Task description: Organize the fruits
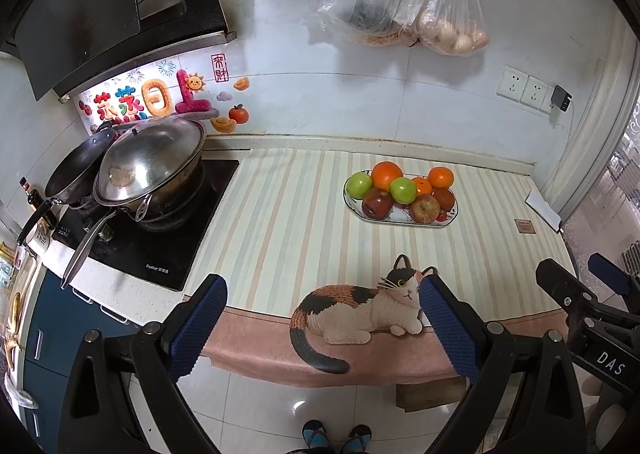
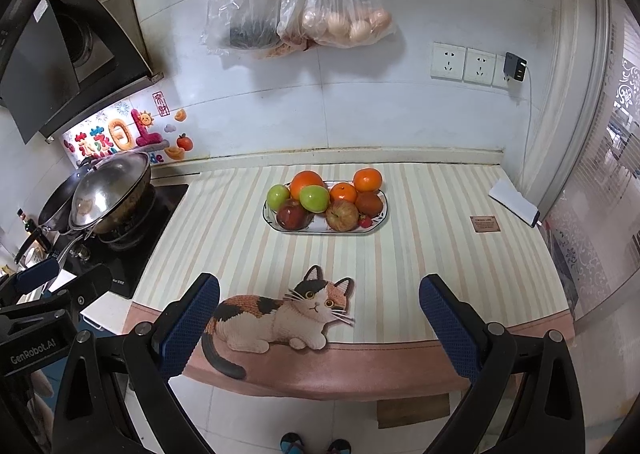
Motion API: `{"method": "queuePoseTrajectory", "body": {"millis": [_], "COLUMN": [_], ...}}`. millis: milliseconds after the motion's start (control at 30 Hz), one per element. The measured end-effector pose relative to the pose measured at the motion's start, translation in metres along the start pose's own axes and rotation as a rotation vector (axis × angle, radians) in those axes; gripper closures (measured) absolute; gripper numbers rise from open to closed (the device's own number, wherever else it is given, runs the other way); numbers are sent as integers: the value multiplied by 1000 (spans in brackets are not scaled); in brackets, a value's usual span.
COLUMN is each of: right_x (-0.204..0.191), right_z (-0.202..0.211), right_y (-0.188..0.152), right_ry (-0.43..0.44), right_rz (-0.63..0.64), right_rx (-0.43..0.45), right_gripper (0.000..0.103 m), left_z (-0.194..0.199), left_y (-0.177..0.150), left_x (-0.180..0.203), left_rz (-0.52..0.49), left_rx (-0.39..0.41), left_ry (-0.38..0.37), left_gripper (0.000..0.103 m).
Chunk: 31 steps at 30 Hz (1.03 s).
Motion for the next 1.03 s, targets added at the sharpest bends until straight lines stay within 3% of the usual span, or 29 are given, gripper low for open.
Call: {"method": "queuePoseTrajectory", "body": {"millis": [1033], "right_x": [-1], "right_z": [-2], "right_y": [5], "right_ry": [5], "right_rz": [3], "right_rx": [4], "right_gripper": [1], "left_z": [-5], "left_y": [5], "left_x": [8], "left_rz": [-25], "left_rx": [4], "left_ry": [-3], "left_gripper": [5]}}
Point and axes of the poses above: each gripper's, at about its wrist camera, not at the fingertips, and z roughly against the way its jaws point, x to its right, y to its top, the point moved 5 cm from there along -z, roughly the way its jaws point, and after that the axes turned 3 degrees about z, right-handed, at the moved point
